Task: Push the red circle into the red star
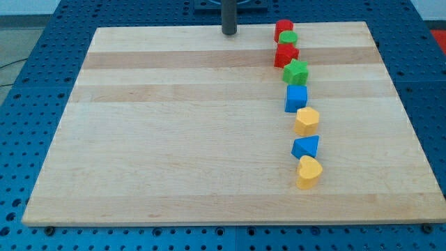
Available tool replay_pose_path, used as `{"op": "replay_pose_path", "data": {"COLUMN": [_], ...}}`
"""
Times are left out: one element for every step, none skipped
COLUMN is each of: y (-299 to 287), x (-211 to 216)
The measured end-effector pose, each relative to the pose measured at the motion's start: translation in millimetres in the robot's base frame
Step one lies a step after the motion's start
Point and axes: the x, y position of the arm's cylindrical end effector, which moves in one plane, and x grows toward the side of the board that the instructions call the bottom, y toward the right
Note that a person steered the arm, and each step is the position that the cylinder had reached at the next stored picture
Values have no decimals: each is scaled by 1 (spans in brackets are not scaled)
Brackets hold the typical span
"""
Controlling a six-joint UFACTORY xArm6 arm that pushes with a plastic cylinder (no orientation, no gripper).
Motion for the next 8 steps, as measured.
{"op": "replay_pose_path", "data": {"y": [0, 41, 78, 91, 98, 100, 100, 120], "x": [-2, -12, -13, -15, -15, -14, -14, -9]}}
